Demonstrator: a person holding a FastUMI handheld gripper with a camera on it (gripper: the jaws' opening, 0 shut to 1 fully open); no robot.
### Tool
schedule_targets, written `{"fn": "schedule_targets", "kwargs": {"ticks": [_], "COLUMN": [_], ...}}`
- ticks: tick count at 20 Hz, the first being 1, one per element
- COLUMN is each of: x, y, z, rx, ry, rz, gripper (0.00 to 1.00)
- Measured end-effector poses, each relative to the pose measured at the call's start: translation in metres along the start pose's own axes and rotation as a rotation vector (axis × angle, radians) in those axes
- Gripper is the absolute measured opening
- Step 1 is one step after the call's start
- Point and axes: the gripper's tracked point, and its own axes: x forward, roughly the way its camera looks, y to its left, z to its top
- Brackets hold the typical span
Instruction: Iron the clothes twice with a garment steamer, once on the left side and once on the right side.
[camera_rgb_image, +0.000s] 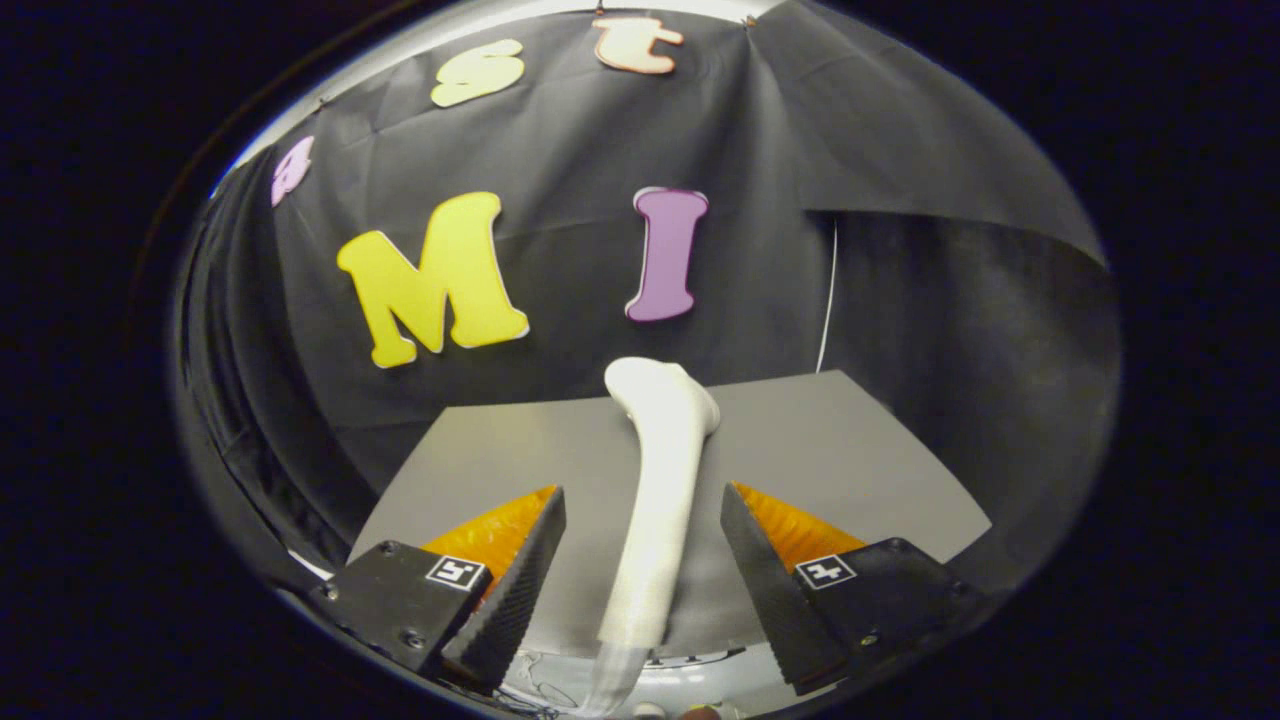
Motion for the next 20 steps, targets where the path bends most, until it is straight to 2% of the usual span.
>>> {"fn": "schedule_targets", "kwargs": {"ticks": [7, 9, 11, 15, 18, 20], "x": [0.048, 0.052, 0.049, 0.053, 0.054, 0.051], "y": [-0.011, -0.015, -0.011, -0.011, -0.003, -0.005], "z": [-0.014, -0.021, -0.019, -0.019, -0.018, -0.015], "rx": [0.043, 0.043, 0.020, 0.010, 0.052, 0.065], "ry": [0.169, 0.226, 0.227, 0.246, 0.217, 0.181], "rz": [0.014, -0.016, 0.001, -0.029, 0.003, -0.034], "gripper": [0.94, 0.84, 0.72, 0.51, 0.45, 0.41]}}
